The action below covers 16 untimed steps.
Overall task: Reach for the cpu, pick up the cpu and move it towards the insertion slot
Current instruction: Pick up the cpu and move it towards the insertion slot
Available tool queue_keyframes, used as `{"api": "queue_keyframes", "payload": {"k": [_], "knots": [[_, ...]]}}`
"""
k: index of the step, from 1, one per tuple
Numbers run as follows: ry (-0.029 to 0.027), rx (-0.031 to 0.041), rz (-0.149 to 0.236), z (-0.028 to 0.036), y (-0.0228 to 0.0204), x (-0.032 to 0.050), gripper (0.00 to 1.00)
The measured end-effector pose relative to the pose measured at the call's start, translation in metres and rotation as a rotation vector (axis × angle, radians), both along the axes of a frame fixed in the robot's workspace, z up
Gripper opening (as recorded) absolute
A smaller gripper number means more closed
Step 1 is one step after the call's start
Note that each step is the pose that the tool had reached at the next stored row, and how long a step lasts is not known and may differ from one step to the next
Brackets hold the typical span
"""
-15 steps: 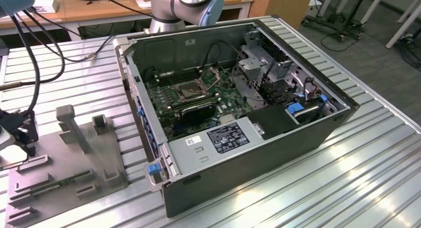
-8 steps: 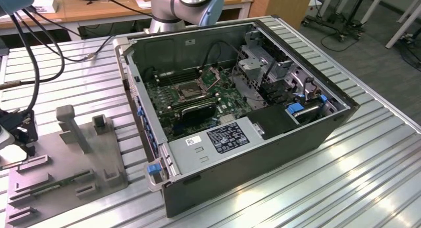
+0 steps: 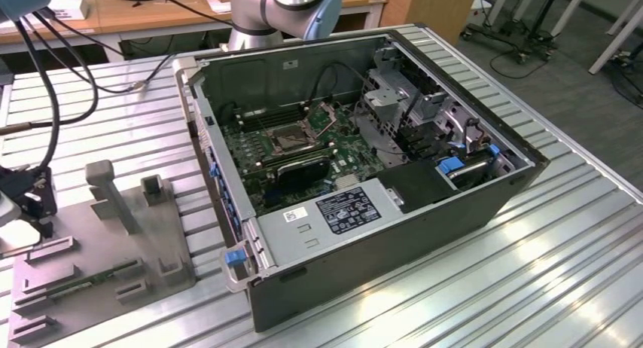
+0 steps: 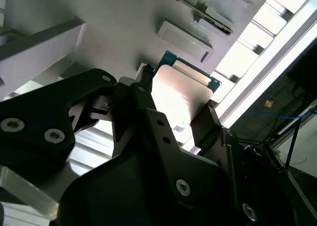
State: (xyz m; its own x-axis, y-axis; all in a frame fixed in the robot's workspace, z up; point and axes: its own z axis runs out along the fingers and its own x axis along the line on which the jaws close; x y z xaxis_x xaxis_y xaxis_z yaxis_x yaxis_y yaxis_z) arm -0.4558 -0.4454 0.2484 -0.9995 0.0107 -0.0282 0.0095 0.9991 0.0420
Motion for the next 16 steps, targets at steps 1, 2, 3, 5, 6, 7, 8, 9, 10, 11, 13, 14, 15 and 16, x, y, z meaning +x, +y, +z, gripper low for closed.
{"api": "queue_keyframes", "payload": {"k": [1,2,3,5,6,7,8,9,10,11,13,14,15,16], "knots": [[-0.0001,0.0,0.0,0.0005,0.0,0.0,0.55],[-0.0002,0.0001,0.0,0.0009,0.0,0.0,0.55],[-0.0002,0.0001,0.0,0.0014,0.0,0.0,0.55],[-0.0002,0.0001,0.0,0.0023,0.0,0.0,0.55],[-0.0002,0.0001,0.0,0.0028,0.0,0.0,0.55],[-0.0002,0.0002,0.0,0.0032,0.0,0.0,0.55],[-0.0002,0.0001,0.0,0.0038,0.0,0.0,0.55],[-0.0002,0.0001,0.0,0.0042,0.0,0.0,0.55],[-0.0001,0.0001,0.0,0.0049,0.0,0.0,0.55],[-0.0001,0.0001,0.0,0.0055,0.0,0.0,0.55],[-0.0001,0.0001,0.0,0.0068,0.0,0.0,0.55],[-0.0002,0.0001,0.0,0.0075,0.0,0.0,0.55],[-0.0001,0.0001,0.0,0.0082,0.0,0.0,0.55],[-0.0002,0.0001,0.0,0.0088,0.0,0.0,0.55]]}}
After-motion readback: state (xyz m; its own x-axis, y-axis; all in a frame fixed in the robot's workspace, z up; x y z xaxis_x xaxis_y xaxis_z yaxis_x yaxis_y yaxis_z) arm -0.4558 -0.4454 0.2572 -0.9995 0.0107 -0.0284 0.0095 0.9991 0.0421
